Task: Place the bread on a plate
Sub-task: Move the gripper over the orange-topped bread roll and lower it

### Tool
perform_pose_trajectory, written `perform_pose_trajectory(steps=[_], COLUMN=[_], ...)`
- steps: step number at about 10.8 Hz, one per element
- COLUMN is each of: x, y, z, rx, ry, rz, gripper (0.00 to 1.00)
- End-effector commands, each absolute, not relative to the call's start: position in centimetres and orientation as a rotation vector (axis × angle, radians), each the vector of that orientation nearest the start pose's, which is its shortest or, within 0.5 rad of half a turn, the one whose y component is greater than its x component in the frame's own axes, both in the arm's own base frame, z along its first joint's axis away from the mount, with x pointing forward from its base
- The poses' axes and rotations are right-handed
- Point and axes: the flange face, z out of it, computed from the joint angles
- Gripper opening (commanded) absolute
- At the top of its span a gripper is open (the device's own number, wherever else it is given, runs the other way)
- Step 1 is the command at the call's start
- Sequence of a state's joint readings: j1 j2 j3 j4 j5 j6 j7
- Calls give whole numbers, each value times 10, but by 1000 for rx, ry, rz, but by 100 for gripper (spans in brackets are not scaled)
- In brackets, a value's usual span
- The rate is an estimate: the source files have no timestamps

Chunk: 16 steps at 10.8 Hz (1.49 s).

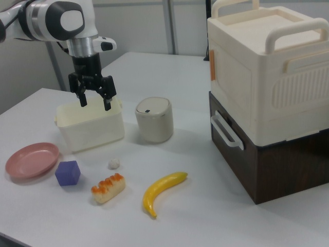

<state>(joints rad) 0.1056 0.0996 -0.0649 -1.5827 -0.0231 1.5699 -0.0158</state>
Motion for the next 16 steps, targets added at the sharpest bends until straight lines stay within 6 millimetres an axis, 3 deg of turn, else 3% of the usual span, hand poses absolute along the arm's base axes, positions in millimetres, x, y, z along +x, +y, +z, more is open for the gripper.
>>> perform_pose_trajectory(steps=[1,4,5,6,10,11,12,14,16], x=[577,582,586,594,599,594,579,540,538], y=[21,33,36,40,43,42,39,28,13], z=[564,553,538,523,505,491,461,419,406], rx=[-3178,-3184,-3187,-3191,-3191,-3198,-3231,-3243,-3254], ry=[-105,-145,-156,-150,-178,-192,-221,-201,-25], rz=[177,165,194,179,193,243,353,320,291], gripper=[100,100,99,97,88,88,88,91,91])
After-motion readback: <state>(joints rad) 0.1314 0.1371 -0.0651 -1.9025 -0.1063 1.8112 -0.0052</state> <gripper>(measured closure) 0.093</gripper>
